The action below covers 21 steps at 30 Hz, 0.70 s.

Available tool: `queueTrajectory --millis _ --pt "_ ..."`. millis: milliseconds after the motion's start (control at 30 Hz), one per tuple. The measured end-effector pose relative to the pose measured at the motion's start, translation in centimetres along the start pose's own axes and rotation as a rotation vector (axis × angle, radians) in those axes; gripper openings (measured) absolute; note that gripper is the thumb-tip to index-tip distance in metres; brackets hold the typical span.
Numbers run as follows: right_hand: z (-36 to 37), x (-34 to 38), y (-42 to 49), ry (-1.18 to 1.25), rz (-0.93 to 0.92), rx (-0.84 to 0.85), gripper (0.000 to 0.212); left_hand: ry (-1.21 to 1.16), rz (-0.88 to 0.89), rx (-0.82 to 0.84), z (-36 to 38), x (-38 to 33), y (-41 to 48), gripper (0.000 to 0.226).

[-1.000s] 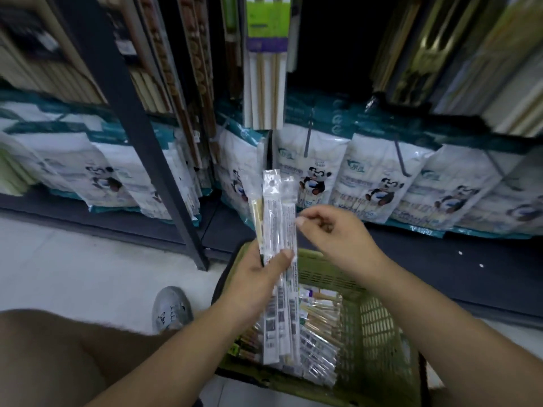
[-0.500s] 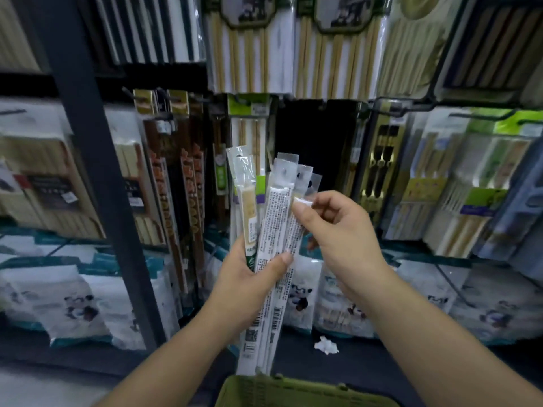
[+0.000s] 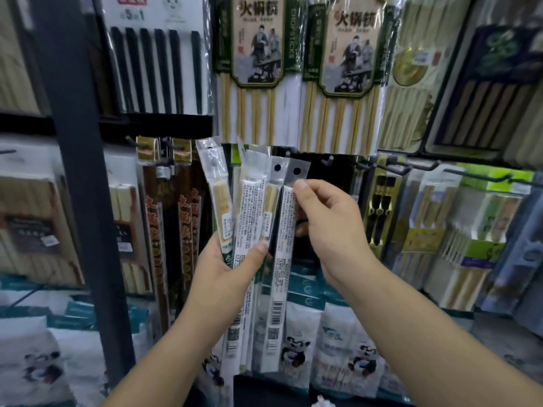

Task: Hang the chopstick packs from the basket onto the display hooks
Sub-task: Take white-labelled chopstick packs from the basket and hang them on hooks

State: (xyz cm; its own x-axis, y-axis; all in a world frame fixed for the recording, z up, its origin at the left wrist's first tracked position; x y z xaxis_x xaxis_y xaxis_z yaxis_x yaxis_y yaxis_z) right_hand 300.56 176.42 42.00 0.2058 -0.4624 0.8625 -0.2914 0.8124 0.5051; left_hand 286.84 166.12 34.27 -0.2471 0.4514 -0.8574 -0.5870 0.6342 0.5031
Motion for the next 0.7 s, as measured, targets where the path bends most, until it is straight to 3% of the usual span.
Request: queueTrajectory --millis 200,367,700 --pt "0.0 0.8 1.0 -0.028 -0.015 -0.049 0.025 0.042 0.01 -0.054 -1.1 0.4 -0.3 0.025" --pt "-0.1 1.5 1.9 -0.034 -0.022 -0.084 0.03 0.018 0.0 -0.112 -1.8 0.7 -1.1 0.048" --pt "0.6 1.5 2.8 -0.054 -0.013 -0.07 0.031 -0.001 -0.042 -0.105 -1.9 1.7 -1.8 0.029"
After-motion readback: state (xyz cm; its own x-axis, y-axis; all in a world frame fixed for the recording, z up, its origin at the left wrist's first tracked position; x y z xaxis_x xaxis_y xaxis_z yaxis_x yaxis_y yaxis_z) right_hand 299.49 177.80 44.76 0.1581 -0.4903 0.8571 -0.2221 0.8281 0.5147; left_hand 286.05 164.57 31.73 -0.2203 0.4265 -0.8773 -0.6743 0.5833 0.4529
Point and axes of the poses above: each hand's wrist, its own y-axis towards the middle knuckle, its own z-axis out of the palm, x = y × z, the point moved 10 cm from there along y, towards the middle knuckle, and after that the axes turned 4 degrees about -x, right-handed, at the moved point
